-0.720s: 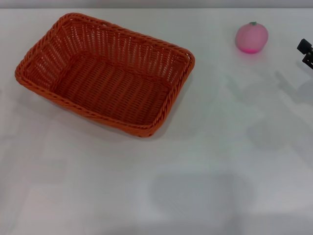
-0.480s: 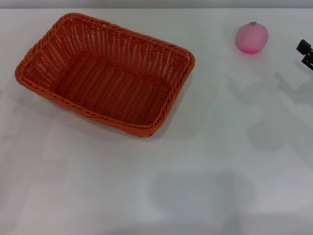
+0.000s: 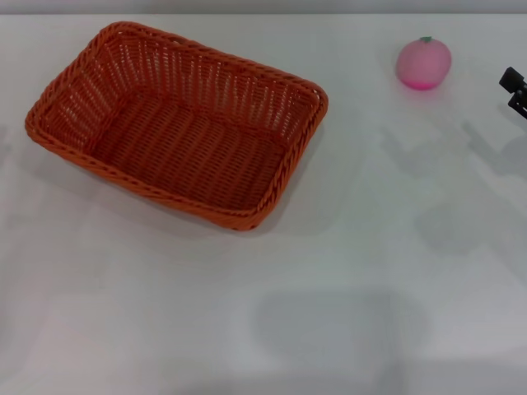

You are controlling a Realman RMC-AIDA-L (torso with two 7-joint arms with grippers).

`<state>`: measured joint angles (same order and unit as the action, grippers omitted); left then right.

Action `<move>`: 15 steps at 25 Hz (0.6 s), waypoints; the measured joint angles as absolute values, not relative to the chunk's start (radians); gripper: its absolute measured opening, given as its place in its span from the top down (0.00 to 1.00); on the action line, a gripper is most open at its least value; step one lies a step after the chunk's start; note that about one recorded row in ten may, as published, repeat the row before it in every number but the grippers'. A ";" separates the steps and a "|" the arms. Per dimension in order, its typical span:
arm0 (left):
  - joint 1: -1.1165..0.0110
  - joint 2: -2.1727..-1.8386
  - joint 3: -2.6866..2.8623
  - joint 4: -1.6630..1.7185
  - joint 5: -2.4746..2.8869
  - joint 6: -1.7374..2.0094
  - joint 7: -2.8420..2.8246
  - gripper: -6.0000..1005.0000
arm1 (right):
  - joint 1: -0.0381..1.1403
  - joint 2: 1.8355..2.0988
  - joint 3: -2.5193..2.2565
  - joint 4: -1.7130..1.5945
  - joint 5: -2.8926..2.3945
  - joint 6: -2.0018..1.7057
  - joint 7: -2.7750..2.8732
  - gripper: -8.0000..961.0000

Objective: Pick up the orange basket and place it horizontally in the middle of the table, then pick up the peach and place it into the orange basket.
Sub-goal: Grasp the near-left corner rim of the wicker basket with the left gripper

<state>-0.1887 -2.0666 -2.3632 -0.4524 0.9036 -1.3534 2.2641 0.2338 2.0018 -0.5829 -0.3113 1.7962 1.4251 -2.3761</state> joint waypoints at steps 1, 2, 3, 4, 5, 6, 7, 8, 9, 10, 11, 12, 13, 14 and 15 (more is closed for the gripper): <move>-0.189 -2.067 -2.363 -0.452 0.904 -1.353 2.264 0.33 | 0.234 2.002 -0.583 -0.311 1.796 1.425 -2.377 0.22; -0.177 -2.067 -2.365 -0.521 0.957 -1.319 2.185 0.33 | 0.234 2.002 -0.583 -0.311 1.795 1.424 -2.380 0.22; -0.169 -2.067 -2.367 -0.578 1.003 -1.291 2.119 0.33 | 0.235 2.002 -0.583 -0.311 1.795 1.423 -2.382 0.22; -0.164 -2.068 -2.369 -0.633 1.054 -1.264 2.045 0.33 | 0.236 2.002 -0.583 -0.311 1.795 1.423 -2.385 0.22; -0.160 -2.068 -2.371 -0.697 1.115 -1.235 1.963 0.33 | 0.236 2.002 -0.583 -0.311 1.795 1.423 -2.387 0.22; -0.157 -2.067 -2.372 -0.778 1.210 -1.200 1.839 0.33 | 0.237 2.002 -0.583 -0.311 1.796 1.422 -2.388 0.22; -0.157 -2.067 -2.373 -0.808 1.242 -1.193 1.796 0.33 | 0.238 2.002 -0.583 -0.311 1.796 1.422 -2.388 0.22; -0.158 -2.065 -2.375 -0.863 1.312 -1.178 1.703 0.33 | 0.239 2.002 -0.583 -0.312 1.796 1.422 -2.388 0.22; -0.161 -2.061 -2.379 -0.923 1.383 -1.168 1.610 0.33 | 0.241 2.002 -0.583 -0.313 1.796 1.421 -2.388 0.22; -0.166 -2.058 -2.383 -0.978 1.459 -1.165 1.511 0.33 | 0.243 2.002 -0.583 -0.314 1.796 1.421 -2.388 0.22; -0.175 -2.052 -2.387 -1.033 1.548 -1.165 1.407 0.33 | 0.244 2.002 -0.583 -0.315 1.796 1.421 -2.388 0.22; -0.183 -2.046 -2.389 -1.071 1.600 -1.166 1.343 0.33 | 0.245 2.002 -0.583 -0.316 1.796 1.421 -2.389 0.22; -0.197 -2.037 -2.390 -1.109 1.681 -1.176 1.253 0.33 | 0.245 2.002 -0.583 -0.317 1.796 1.421 -2.390 0.22; -0.215 -2.027 -2.391 -1.140 1.747 -1.190 1.178 0.33 | 0.245 2.002 -0.583 -0.317 1.796 1.421 -2.393 0.22; -0.237 -2.013 -2.394 -1.159 1.808 -1.209 1.118 0.33 | 0.245 2.002 -0.583 -0.317 1.796 1.421 -2.396 0.22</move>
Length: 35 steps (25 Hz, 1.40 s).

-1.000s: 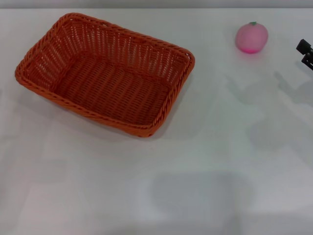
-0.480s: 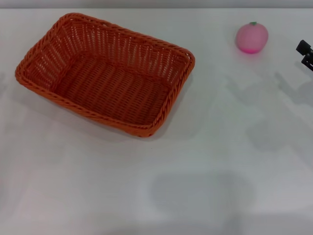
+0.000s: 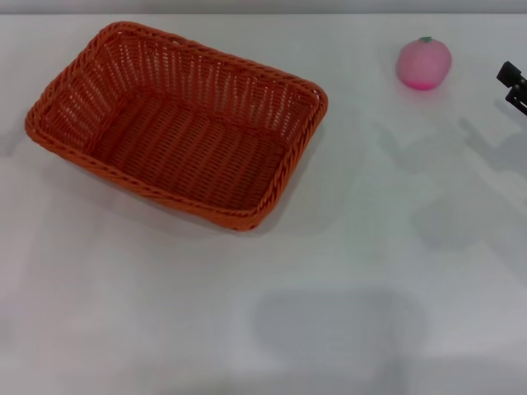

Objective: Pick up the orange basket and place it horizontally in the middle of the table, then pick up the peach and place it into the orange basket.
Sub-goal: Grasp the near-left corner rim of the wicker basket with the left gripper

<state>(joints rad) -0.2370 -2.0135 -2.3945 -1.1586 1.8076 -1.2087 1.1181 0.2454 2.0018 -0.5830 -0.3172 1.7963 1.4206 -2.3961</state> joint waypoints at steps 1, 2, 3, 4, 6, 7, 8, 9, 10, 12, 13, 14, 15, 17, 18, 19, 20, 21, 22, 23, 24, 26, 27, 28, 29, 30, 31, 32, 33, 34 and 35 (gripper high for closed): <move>-0.269 -1.995 -2.402 -1.165 1.870 -1.242 1.064 0.33 | 0.245 2.002 -0.583 -0.317 1.796 1.420 -2.399 0.22; -0.293 -1.981 -2.410 -1.167 1.917 -1.271 1.024 0.33 | 0.245 2.002 -0.583 -0.317 1.796 1.420 -2.401 0.22; -0.317 -1.968 -2.420 -1.166 1.959 -1.297 0.997 0.33 | 0.245 2.002 -0.583 -0.317 1.796 1.421 -2.402 0.22; -0.356 -1.952 -2.437 -1.164 2.028 -1.343 0.961 0.33 | 0.244 2.002 -0.583 -0.318 1.796 1.421 -2.402 0.22; -0.412 -1.934 -2.460 -1.163 2.124 -1.403 0.926 0.33 | 0.243 2.002 -0.583 -0.319 1.796 1.423 -2.402 0.22; -0.435 -1.929 -2.465 -1.163 2.157 -1.420 0.920 0.34 | 0.243 2.002 -0.583 -0.319 1.796 1.423 -2.402 0.22; -0.459 -1.925 -2.468 -1.163 2.194 -1.439 0.914 0.34 | 0.243 2.002 -0.583 -0.319 1.796 1.424 -2.402 0.22; -0.477 -1.921 -2.467 -1.163 2.227 -1.450 0.909 0.34 | 0.243 2.002 -0.583 -0.320 1.796 1.425 -2.402 0.22; -0.494 -1.917 -2.465 -1.163 2.263 -1.459 0.904 0.34 | 0.243 2.002 -0.583 -0.320 1.796 1.426 -2.402 0.22; -0.527 -1.915 -2.459 -1.151 2.347 -1.462 0.904 0.34 | 0.244 2.002 -0.583 -0.320 1.796 1.431 -2.402 0.22; -0.537 -1.915 -2.457 -1.145 2.378 -1.459 0.909 0.34 | 0.245 2.002 -0.583 -0.320 1.796 1.432 -2.402 0.22; -0.553 -1.919 -2.457 -1.127 2.421 -1.441 0.932 0.34 | 0.245 2.002 -0.583 -0.319 1.796 1.434 -2.402 0.22; -0.553 -1.919 -2.457 -1.127 2.421 -1.441 0.932 0.34 | 0.245 2.002 -0.583 -0.317 1.796 1.436 -2.402 0.22; -0.566 -1.925 -2.456 -1.099 2.433 -1.416 0.968 0.34 | 0.243 2.002 -0.583 -0.313 1.796 1.440 -2.402 0.22; -0.572 -1.927 -2.456 -1.084 2.434 -1.404 0.982 0.33 | 0.241 2.002 -0.583 -0.312 1.796 1.441 -2.402 0.22; -0.578 -1.929 -2.456 -1.071 2.431 -1.395 0.999 0.33 | 0.240 2.002 -0.583 -0.312 1.796 1.441 -2.402 0.22; -0.582 -1.930 -2.456 -1.057 2.423 -1.386 1.021 0.33 | 0.239 2.002 -0.583 -0.312 1.796 1.441 -2.401 0.22; -0.585 -1.931 -2.456 -1.045 2.414 -1.380 1.040 0.33 | 0.238 2.002 -0.583 -0.311 1.798 1.441 -2.399 0.22; -0.587 -1.932 -2.456 -1.036 2.403 -1.377 1.055 0.33 | 0.238 2.002 -0.583 -0.311 1.799 1.442 -2.398 0.22; -0.589 -1.933 -2.456 -1.019 2.385 -1.372 1.075 0.33 | 0.239 2.002 -0.583 -0.311 1.801 1.442 -2.396 0.22; -0.597 -1.935 -2.456 -0.992 2.367 -1.367 1.096 0.33 | 0.240 2.002 -0.583 -0.311 1.802 1.442 -2.396 0.22; -0.602 -1.936 -2.456 -0.980 2.361 -1.364 1.102 0.33 | 0.242 2.002 -0.583 -0.311 1.803 1.442 -2.395 0.22; -0.610 -1.937 -2.456 -0.958 2.360 -1.362 1.108 0.33 | 0.244 2.002 -0.583 -0.311 1.803 1.442 -2.395 0.22; -0.618 -1.937 -2.456 -0.934 2.359 -1.355 1.112 0.33 | 0.245 2.003 -0.583 -0.311 1.803 1.442 -2.394 0.22; -0.625 -1.937 -2.456 -0.913 2.359 -1.349 1.115 0.33 | 0.247 2.003 -0.583 -0.311 1.803 1.442 -2.394 0.22; -0.631 -1.937 -2.456 -0.894 2.360 -1.337 1.118 0.33 | 0.248 2.003 -0.583 -0.311 1.803 1.442 -2.394 0.22; -0.637 -1.939 -2.456 -0.873 2.361 -1.322 1.123 0.33 | 0.251 2.004 -0.583 -0.311 1.804 1.441 -2.395 0.22; -0.639 -1.940 -2.456 -0.861 2.362 -1.312 1.128 0.33 | 0.251 2.004 -0.583 -0.311 1.804 1.441 -2.395 0.22; -0.640 -1.943 -2.456 -0.852 2.362 -1.299 1.135 0.33 | 0.252 2.005 -0.583 -0.311 1.804 1.440 -2.395 0.22; -0.640 -1.945 -2.455 -0.843 2.363 -1.288 1.142 0.33 | 0.253 2.005 -0.583 -0.311 1.805 1.440 -2.395 0.22; -0.641 -1.948 -2.455 -0.833 2.363 -1.274 1.151 0.33 | 0.254 2.005 -0.583 -0.311 1.805 1.439 -2.395 0.22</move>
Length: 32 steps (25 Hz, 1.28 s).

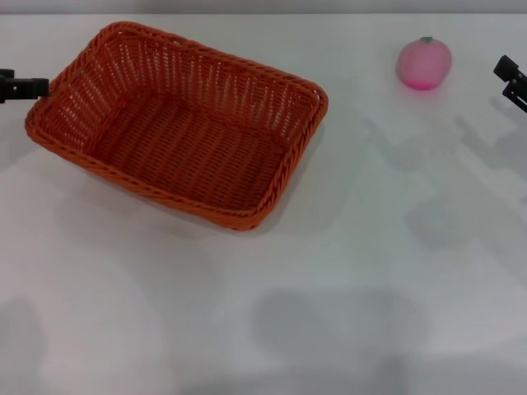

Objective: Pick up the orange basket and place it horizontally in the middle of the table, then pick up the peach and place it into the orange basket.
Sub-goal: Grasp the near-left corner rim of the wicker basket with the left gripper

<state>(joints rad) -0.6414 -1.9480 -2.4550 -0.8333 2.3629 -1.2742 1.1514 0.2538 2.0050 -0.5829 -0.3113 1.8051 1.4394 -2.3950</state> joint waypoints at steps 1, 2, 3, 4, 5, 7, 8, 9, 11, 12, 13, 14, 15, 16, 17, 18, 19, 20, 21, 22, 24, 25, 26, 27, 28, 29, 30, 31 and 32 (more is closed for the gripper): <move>-0.641 -1.948 -2.455 -0.833 2.363 -1.274 1.151 0.33 | 0.255 2.005 -0.583 -0.311 1.806 1.439 -2.394 0.22; -0.643 -1.954 -2.454 -0.829 2.363 -1.264 1.164 0.33 | 0.255 2.005 -0.583 -0.311 1.806 1.439 -2.393 0.22; -0.643 -1.956 -2.454 -0.828 2.362 -1.262 1.171 0.34 | 0.256 2.005 -0.583 -0.311 1.807 1.439 -2.392 0.22; -0.643 -1.959 -2.454 -0.828 2.360 -1.260 1.175 0.34 | 0.256 2.005 -0.583 -0.311 1.809 1.440 -2.392 0.22; -0.643 -1.962 -2.454 -0.828 2.359 -1.259 1.178 0.34 | 0.256 2.005 -0.583 -0.311 1.809 1.440 -2.391 0.22; -0.644 -1.973 -2.454 -0.828 2.356 -1.250 1.184 0.35 | 0.256 2.005 -0.583 -0.311 1.812 1.440 -2.391 0.22; -0.645 -1.978 -2.454 -0.828 2.356 -1.246 1.187 0.35 | 0.256 2.005 -0.583 -0.310 1.814 1.440 -2.391 0.22; -0.649 -1.988 -2.454 -0.821 2.356 -1.238 1.193 0.36 | 0.256 2.005 -0.583 -0.308 1.817 1.440 -2.391 0.22; -0.653 -1.991 -2.453 -0.812 2.357 -1.232 1.196 0.37 | 0.256 2.005 -0.583 -0.308 1.818 1.441 -2.391 0.22; -0.657 -1.993 -2.453 -0.800 2.358 -1.226 1.197 0.37 | 0.256 2.005 -0.583 -0.307 1.818 1.441 -2.390 0.22; -0.661 -1.995 -2.453 -0.787 2.360 -1.221 1.198 0.37 | 0.256 2.005 -0.583 -0.306 1.819 1.442 -2.390 0.22; -0.664 -1.995 -2.453 -0.776 2.361 -1.216 1.198 0.38 | 0.255 2.005 -0.583 -0.305 1.820 1.442 -2.390 0.22; -0.668 -1.996 -2.453 -0.765 2.362 -1.211 1.198 0.38 | 0.254 2.005 -0.583 -0.303 1.821 1.442 -2.390 0.22; -0.669 -1.996 -2.453 -0.758 2.362 -1.208 1.198 0.38 | 0.253 2.005 -0.583 -0.302 1.824 1.443 -2.390 0.22; -0.670 -1.996 -2.453 -0.753 2.363 -1.203 1.198 0.39 | 0.252 2.005 -0.583 -0.301 1.827 1.444 -2.390 0.22; -0.672 -1.996 -2.453 -0.749 2.363 -1.199 1.198 0.39 | 0.252 2.005 -0.583 -0.300 1.829 1.445 -2.390 0.22; -0.672 -1.997 -2.453 -0.747 2.364 -1.195 1.198 0.40 | 0.252 2.005 -0.583 -0.300 1.830 1.445 -2.390 0.22; -0.672 -1.997 -2.453 -0.744 2.364 -1.190 1.198 0.40 | 0.251 2.005 -0.583 -0.299 1.831 1.445 -2.389 0.22; -0.672 -1.997 -2.453 -0.743 2.364 -1.188 1.198 0.40 | 0.251 2.005 -0.583 -0.299 1.831 1.446 -2.389 0.22; -0.672 -1.997 -2.453 -0.741 2.364 -1.186 1.198 0.41 | 0.251 2.005 -0.583 -0.299 1.831 1.446 -2.389 0.22; -0.672 -1.997 -2.453 -0.739 2.365 -1.182 1.198 0.41 | 0.250 2.005 -0.583 -0.299 1.831 1.447 -2.388 0.22; -0.672 -1.997 -2.453 -0.737 2.366 -1.170 1.199 0.42 | 0.251 2.005 -0.583 -0.299 1.831 1.448 -2.388 0.22; -0.671 -1.997 -2.453 -0.737 2.366 -1.169 1.199 0.42 | 0.251 2.005 -0.583 -0.299 1.831 1.448 -2.388 0.22; -0.671 -1.998 -2.453 -0.737 2.367 -1.163 1.200 0.43 | 0.251 2.005 -0.583 -0.300 1.831 1.449 -2.388 0.22; -0.670 -1.998 -2.453 -0.736 2.367 -1.161 1.201 0.43 | 0.251 2.005 -0.583 -0.301 1.831 1.450 -2.388 0.22; -0.670 -1.998 -2.452 -0.734 2.367 -1.160 1.201 0.43 | 0.252 2.005 -0.583 -0.302 1.831 1.452 -2.387 0.22; -0.671 -1.998 -2.447 -0.730 2.367 -1.159 1.201 0.44 | 0.252 2.005 -0.583 -0.303 1.831 1.454 -2.387 0.22; -0.672 -1.998 -2.441 -0.726 2.367 -1.158 1.202 0.44 | 0.252 2.005 -0.583 -0.303 1.831 1.455 -2.387 0.22; -0.673 -1.998 -2.434 -0.723 2.367 -1.155 1.201 0.44 | 0.252 2.005 -0.583 -0.304 1.831 1.455 -2.387 0.22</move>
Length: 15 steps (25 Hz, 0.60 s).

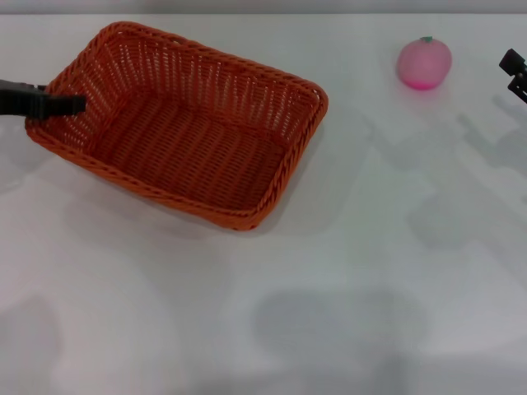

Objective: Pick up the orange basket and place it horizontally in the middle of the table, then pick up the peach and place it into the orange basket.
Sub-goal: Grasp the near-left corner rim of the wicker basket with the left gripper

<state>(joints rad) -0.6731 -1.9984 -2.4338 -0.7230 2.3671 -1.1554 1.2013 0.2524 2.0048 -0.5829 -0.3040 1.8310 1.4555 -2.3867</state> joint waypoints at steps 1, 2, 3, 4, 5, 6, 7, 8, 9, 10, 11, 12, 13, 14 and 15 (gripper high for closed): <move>-0.675 -1.999 -2.427 -0.721 2.367 -1.152 1.200 0.45 | 0.253 2.005 -0.583 -0.305 1.831 1.456 -2.386 0.22; -0.677 -1.999 -2.421 -0.718 2.367 -1.149 1.198 0.45 | 0.253 2.005 -0.583 -0.306 1.831 1.456 -2.386 0.22; -0.678 -1.999 -2.418 -0.715 2.367 -1.146 1.196 0.46 | 0.253 2.005 -0.583 -0.306 1.831 1.456 -2.386 0.22; -0.680 -1.999 -2.416 -0.712 2.367 -1.144 1.194 0.46 | 0.253 2.005 -0.583 -0.306 1.831 1.457 -2.386 0.22; -0.682 -1.999 -2.415 -0.710 2.367 -1.144 1.194 0.46 | 0.253 2.005 -0.583 -0.306 1.831 1.457 -2.386 0.22; -0.683 -1.999 -2.415 -0.710 2.367 -1.144 1.193 0.47 | 0.253 2.005 -0.583 -0.306 1.831 1.457 -2.386 0.22; -0.683 -1.999 -2.415 -0.710 2.367 -1.143 1.193 0.47 | 0.253 2.005 -0.583 -0.306 1.831 1.457 -2.385 0.22; -0.683 -2.000 -2.415 -0.711 2.367 -1.143 1.193 0.52 | 0.253 2.005 -0.583 -0.306 1.831 1.457 -2.385 0.22; -0.684 -2.001 -2.415 -0.714 2.367 -1.143 1.193 0.56 | 0.253 2.005 -0.583 -0.306 1.831 1.456 -2.385 0.22; -0.684 -2.003 -2.414 -0.716 2.367 -1.143 1.194 0.61 | 0.253 2.005 -0.583 -0.305 1.830 1.456 -2.385 0.22; -0.684 -2.004 -2.414 -0.719 2.367 -1.143 1.194 0.65 | 0.253 2.005 -0.583 -0.305 1.830 1.456 -2.385 0.22; -0.684 -2.006 -2.414 -0.721 2.366 -1.143 1.194 0.70 | 0.253 2.005 -0.583 -0.305 1.830 1.455 -2.385 0.22; -0.684 -2.006 -2.414 -0.722 2.364 -1.144 1.194 0.72 | 0.254 2.005 -0.583 -0.306 1.830 1.455 -2.385 0.22; -0.685 -2.006 -2.414 -0.722 2.363 -1.145 1.193 0.74 | 0.255 2.005 -0.583 -0.306 1.830 1.455 -2.385 0.22; -0.686 -2.006 -2.414 -0.722 2.363 -1.147 1.191 0.76 | 0.255 2.005 -0.583 -0.306 1.830 1.455 -2.385 0.22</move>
